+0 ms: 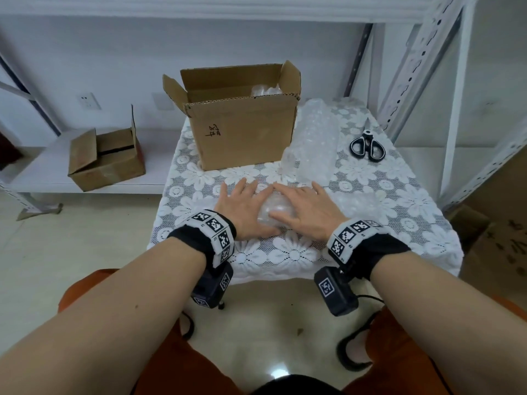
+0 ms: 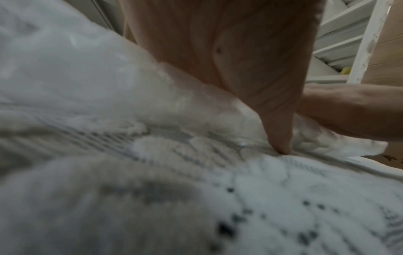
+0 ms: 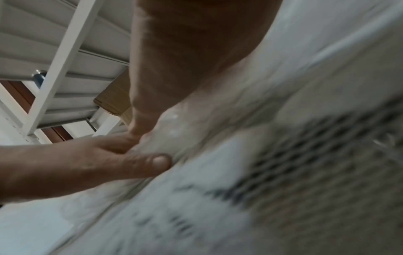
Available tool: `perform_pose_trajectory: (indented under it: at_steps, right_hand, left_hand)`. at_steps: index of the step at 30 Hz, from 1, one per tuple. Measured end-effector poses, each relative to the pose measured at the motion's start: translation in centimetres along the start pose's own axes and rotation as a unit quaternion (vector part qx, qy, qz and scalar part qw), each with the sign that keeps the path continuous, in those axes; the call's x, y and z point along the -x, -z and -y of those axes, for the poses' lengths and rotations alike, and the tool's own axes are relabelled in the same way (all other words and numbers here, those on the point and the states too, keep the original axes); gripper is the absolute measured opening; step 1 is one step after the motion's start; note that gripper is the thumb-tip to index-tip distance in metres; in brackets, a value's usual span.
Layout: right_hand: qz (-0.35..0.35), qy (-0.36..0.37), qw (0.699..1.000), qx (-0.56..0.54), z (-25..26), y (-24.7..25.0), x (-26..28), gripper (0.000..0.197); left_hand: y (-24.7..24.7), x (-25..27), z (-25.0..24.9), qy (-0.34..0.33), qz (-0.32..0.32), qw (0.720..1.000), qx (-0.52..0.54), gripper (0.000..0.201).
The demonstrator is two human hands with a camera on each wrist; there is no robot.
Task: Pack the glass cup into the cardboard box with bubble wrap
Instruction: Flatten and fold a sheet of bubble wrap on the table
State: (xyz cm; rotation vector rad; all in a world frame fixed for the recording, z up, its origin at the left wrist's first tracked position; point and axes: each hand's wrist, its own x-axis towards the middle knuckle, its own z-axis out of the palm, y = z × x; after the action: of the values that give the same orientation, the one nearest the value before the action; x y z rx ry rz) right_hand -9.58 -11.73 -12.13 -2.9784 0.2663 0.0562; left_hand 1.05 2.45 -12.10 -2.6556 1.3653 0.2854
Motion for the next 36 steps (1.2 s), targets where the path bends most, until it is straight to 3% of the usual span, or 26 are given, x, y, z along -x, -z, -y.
perform_pose_trajectory:
  at_steps: [3, 8, 11, 14, 16, 22, 26, 29, 33, 36]
  right_hand:
    - [0.013, 0.022, 0.999, 0.048, -1.6, 0.2, 1.0, 0.083]
    - [-0.032, -0.012, 0.996, 0.081, -2.8, 0.2, 1.7, 0.061]
    - [-0.063, -0.062, 0.996, 0.01, -2.3, 1.5, 1.2, 0.046]
    - [-0.108, -0.093, 0.988, -0.059, -1.7, 3.3, 0.5, 0.052]
    - [-0.131, -0.103, 0.982, -0.089, -1.1, 4.4, 0.3, 0.058]
    - [-0.178, -0.13, 0.944, -0.244, 1.0, 5.8, -0.2, 0.051]
    - [-0.14, -0.096, 0.903, -0.395, 1.7, 5.5, -0.3, 0.059]
    - [-0.123, -0.059, 0.879, -0.457, 1.7, 5.4, -0.1, 0.075]
    - [-0.13, -0.024, 0.878, -0.46, 2.6, 5.3, -0.2, 0.092]
    - [-0.133, -0.017, 0.89, -0.437, 2.8, 5.0, -0.4, 0.096]
  left_hand:
    - [-0.1, 0.0, 0.6, 0.01, 0.002, 1.0, 0.021, 0.1]
    - [0.1, 0.3, 0.4, -0.01, -0.032, 0.999, 0.015, 0.092]
    - [1.0, 0.2, -0.3, -0.033, -0.128, 0.991, 0.01, 0.085]
    - [2.5, -0.2, -0.4, -0.028, -0.261, 0.964, 0.044, 0.064]
    - [3.8, -0.2, -0.6, 0.006, -0.31, 0.945, 0.103, 0.053]
    - [6.4, -0.2, -1.9, 0.097, -0.284, 0.896, 0.327, 0.032]
    - [6.1, -0.4, -2.4, 0.099, -0.231, 0.811, 0.529, 0.024]
    - [5.9, -0.3, -2.3, 0.121, -0.201, 0.71, 0.664, 0.024]
    - [5.8, -0.8, -2.3, 0.165, -0.171, 0.615, 0.752, 0.026]
    - [5.9, -0.8, -2.4, 0.164, -0.09, 0.567, 0.802, 0.041]
